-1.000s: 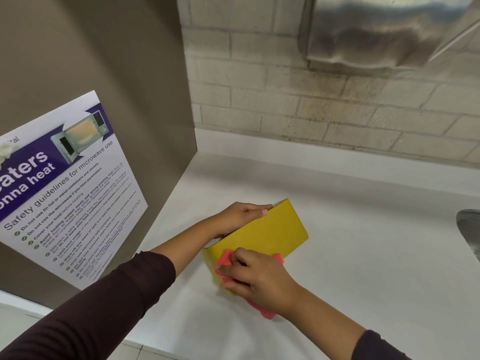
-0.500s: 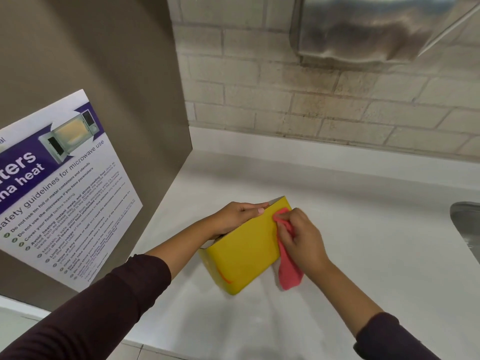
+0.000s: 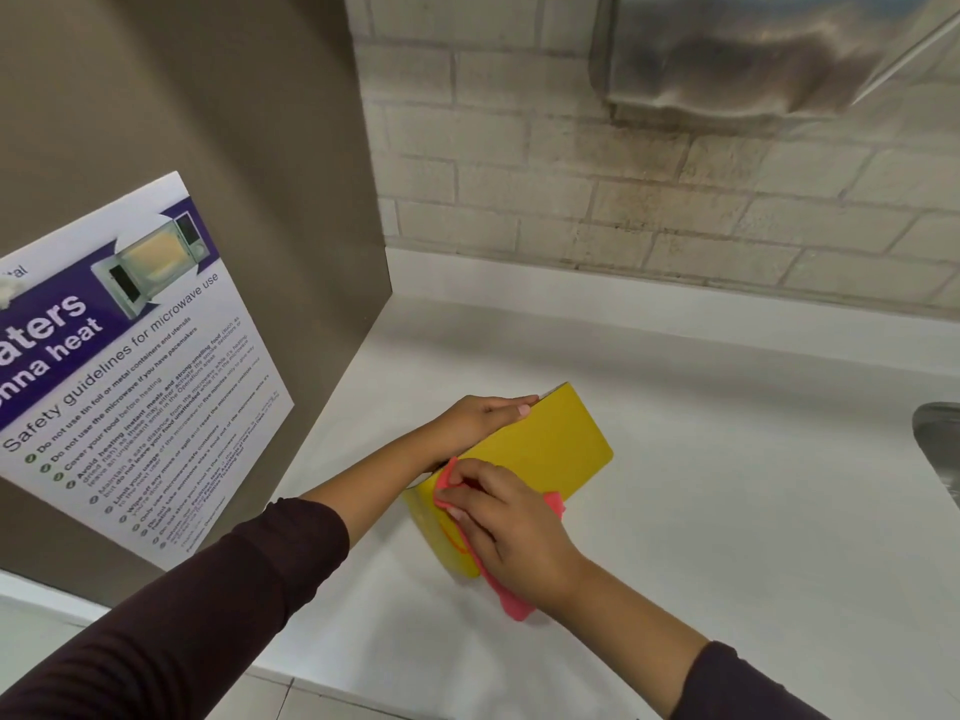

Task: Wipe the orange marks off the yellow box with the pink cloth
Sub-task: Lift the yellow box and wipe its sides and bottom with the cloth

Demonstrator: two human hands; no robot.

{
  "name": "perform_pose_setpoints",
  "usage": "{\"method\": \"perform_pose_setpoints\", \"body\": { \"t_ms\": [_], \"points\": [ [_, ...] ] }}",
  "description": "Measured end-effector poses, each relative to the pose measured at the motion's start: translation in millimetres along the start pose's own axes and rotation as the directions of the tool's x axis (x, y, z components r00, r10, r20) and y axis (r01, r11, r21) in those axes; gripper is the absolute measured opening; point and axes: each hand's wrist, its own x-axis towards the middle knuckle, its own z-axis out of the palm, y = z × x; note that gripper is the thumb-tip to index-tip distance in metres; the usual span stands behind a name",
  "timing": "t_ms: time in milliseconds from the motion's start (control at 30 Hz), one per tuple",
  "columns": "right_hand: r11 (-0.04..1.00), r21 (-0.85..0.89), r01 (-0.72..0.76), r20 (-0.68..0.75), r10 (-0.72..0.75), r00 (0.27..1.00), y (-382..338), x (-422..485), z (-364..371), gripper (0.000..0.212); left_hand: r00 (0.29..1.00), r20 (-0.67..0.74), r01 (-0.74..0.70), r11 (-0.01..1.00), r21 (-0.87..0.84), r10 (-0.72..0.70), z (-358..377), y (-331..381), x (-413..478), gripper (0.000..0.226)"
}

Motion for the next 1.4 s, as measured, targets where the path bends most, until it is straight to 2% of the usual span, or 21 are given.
{"method": "perform_pose_setpoints", "body": {
  "t_ms": [100, 200, 300, 533, 733, 867, 1033, 1167, 1267, 1400],
  "points": [
    [0.993, -0.031, 0.115, 0.085, -0.112, 0.99, 0, 2, 1, 0.019, 1.0, 0.008, -0.004, 1.0, 0.005, 0.004, 0, -1, 1, 0.035],
    [0.954, -0.089, 0.286, 0.234, -0.259, 0.937, 2, 1, 2, 0.018, 1.0, 0.018, 0.009, 1.0, -0.023, -0.009, 0, -3, 1, 0.034],
    [0.93, -0.101, 0.354, 0.329, -0.304, 0.894, 7, 1, -2, 0.015, 1.0, 0.019, 0.007, 1.0, -0.026, -0.006, 0, -3, 2, 0.035],
    [0.919, -0.055, 0.391, 0.479, -0.32, 0.818, 9, -11, -11, 0.008, 0.999, 0.042, 0.006, 0.999, -0.039, -0.004, 0, -2, 2, 0.036],
    [0.964, 0.06, 0.26, 0.526, -0.253, 0.812, 9, -18, -20, 0.011, 0.999, 0.043, 0.003, 0.999, -0.053, -0.001, 3, -2, 1, 0.033],
    [0.983, 0.075, 0.166, 0.494, -0.181, 0.85, 8, -19, -23, 0.014, 0.999, 0.044, -0.002, 0.998, -0.065, 0.005, 4, -1, -1, 0.024],
    [0.999, -0.001, 0.049, 0.398, -0.045, 0.916, 20, -22, -35, 0.018, 1.0, 0.016, 0.003, 0.999, -0.053, -0.002, 4, -2, 1, 0.031],
    [0.998, -0.044, -0.05, 0.265, 0.06, 0.962, 42, -22, -47, 0.019, 1.0, 0.011, 0.008, 0.999, -0.046, -0.008, 6, -3, 1, 0.031],
    [0.991, -0.046, -0.127, 0.12, 0.132, 0.984, 59, -19, -53, 0.035, 1.0, 0.013, 0.009, 0.999, -0.046, -0.008, 4, -3, 0, 0.03],
    [0.956, -0.052, -0.29, -0.085, 0.285, 0.955, 82, -11, -58, 0.04, 0.999, 0.024, 0.022, 0.999, -0.036, -0.021, 3, 2, -2, 0.029]
  ]
}}
